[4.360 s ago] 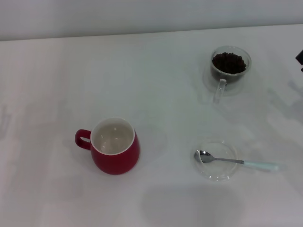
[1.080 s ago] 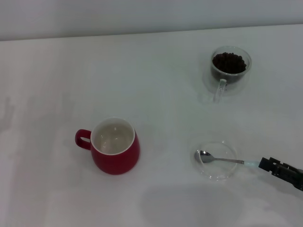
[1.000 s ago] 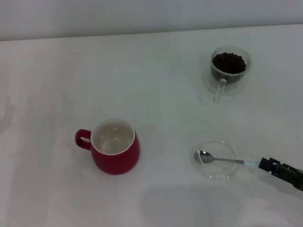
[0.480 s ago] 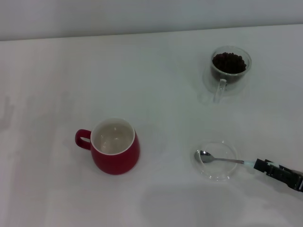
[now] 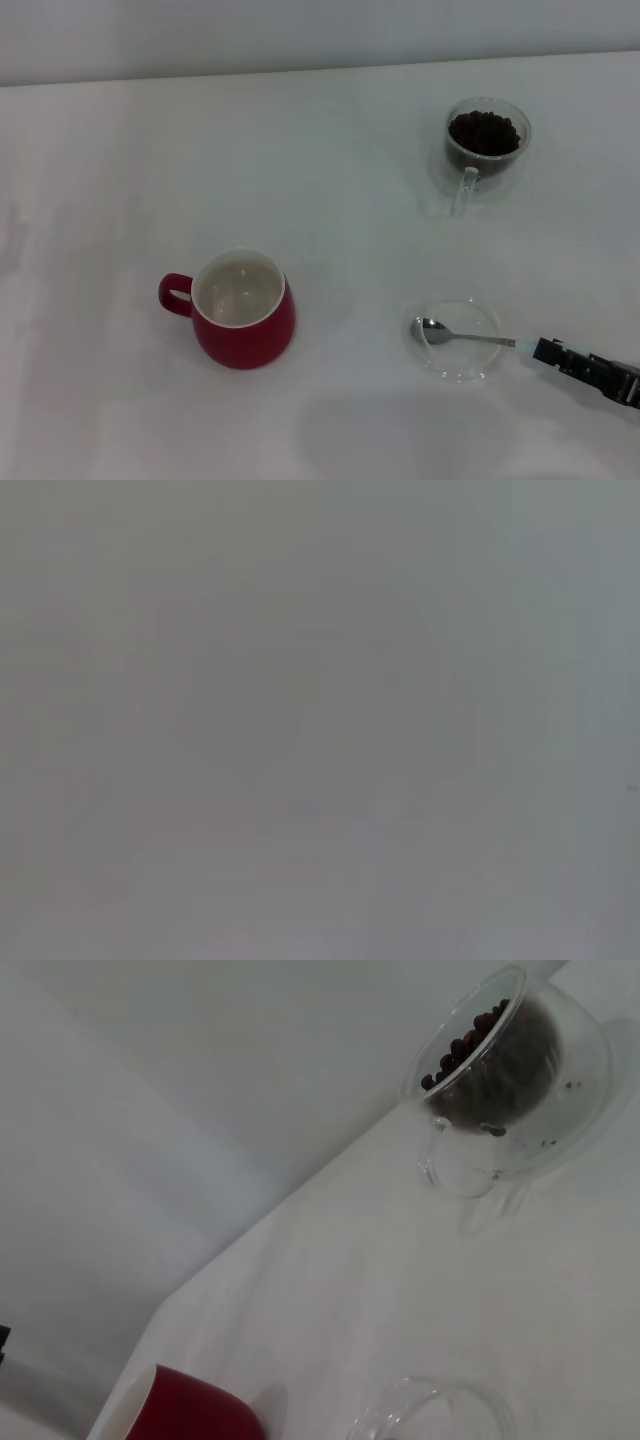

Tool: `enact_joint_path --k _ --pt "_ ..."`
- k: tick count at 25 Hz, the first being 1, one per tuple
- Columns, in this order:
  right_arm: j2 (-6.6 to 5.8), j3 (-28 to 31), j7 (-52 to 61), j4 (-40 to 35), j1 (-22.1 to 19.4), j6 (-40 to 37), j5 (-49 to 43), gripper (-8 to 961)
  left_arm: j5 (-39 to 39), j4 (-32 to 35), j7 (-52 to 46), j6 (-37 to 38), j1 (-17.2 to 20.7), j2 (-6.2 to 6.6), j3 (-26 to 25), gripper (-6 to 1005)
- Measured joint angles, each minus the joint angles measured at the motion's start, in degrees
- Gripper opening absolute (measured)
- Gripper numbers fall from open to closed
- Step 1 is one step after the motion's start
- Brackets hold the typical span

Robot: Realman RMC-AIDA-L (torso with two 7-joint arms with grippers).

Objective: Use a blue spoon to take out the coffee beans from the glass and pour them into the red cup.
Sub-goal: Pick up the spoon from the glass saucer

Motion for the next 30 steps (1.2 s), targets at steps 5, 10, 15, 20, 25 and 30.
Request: enact_joint_path --k 5,10,15,20,25,30 --pt "0.0 0.0 0.0 0.0 0.0 0.0 0.1 620 -0.1 0.0 0.0 0.0 0.4 0.0 0.0 834" --pt "-0.16 0.1 0.0 0.0 -0.2 -0.3 0.3 579 -0.2 0.0 0.0 0.0 0.5 0.0 0.0 834" --pt "-0.25 0.2 0.0 0.0 -0.4 -0.4 0.3 550 -0.3 0.0 0.0 0.0 0.5 0.0 0.0 833" --pt "-0.26 0.1 0.0 0.0 -0.4 -0.6 0.3 497 -0.3 -0.1 0.0 0.0 0.5 0.0 0.0 833" --pt "-0.26 0.1 0.0 0.0 -0.1 -0.6 0.2 417 -0.3 -0.1 0.0 0.0 0.5 0.0 0.0 833" --pt "-0.42 0.1 -0.1 0.0 -0.1 -0.6 0.2 331 -0.3 -0.1 0.0 0.0 0.3 0.0 0.0 833"
